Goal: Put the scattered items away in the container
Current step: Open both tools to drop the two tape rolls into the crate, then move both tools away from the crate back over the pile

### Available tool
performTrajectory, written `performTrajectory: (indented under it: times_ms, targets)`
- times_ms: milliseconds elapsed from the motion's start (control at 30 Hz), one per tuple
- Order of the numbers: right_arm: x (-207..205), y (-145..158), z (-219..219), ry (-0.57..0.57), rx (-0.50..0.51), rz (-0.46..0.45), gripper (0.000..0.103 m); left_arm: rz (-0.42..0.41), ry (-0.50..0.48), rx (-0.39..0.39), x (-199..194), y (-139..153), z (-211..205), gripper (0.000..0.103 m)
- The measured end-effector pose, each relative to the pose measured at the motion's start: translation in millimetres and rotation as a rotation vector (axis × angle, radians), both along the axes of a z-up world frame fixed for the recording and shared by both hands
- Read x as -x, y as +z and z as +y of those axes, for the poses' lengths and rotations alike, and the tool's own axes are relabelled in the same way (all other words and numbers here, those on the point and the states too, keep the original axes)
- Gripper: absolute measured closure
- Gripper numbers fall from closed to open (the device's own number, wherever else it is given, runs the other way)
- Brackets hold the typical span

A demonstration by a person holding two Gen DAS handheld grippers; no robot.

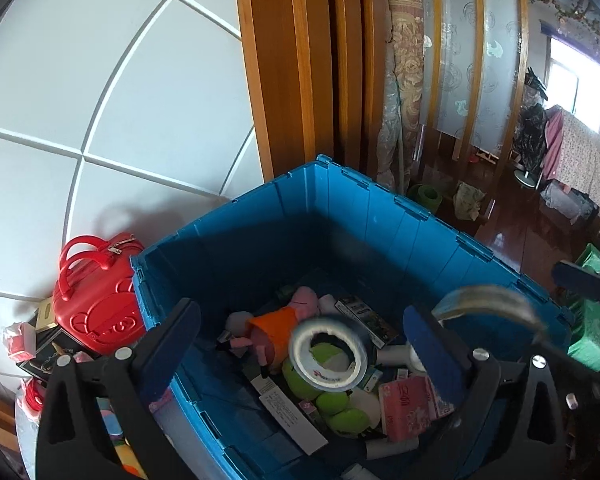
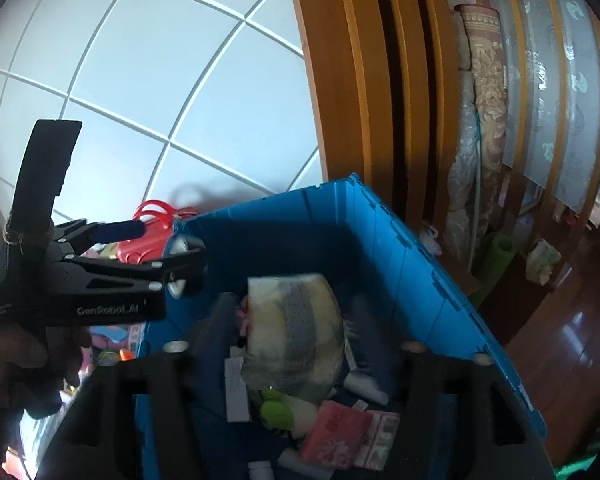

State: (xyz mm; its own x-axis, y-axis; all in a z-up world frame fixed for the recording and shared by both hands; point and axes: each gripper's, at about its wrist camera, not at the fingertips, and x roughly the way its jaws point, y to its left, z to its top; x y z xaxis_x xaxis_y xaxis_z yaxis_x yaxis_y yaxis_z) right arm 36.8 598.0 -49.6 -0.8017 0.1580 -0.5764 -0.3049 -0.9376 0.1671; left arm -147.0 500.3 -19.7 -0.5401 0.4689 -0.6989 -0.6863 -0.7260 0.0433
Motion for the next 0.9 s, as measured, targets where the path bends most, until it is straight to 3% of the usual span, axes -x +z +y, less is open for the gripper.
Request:
performTrajectory:
  times_ms: [533,900]
  targets:
    - [14,6,-21,0.058,0.007,0.033,0.001,-0.053,0.089,0.032,13,-21,-53,0.000]
    - [31,10,-81,0.184,0.004,0.050,0.001,-0.090,0.206,0.019,5,-45,-150,0.000]
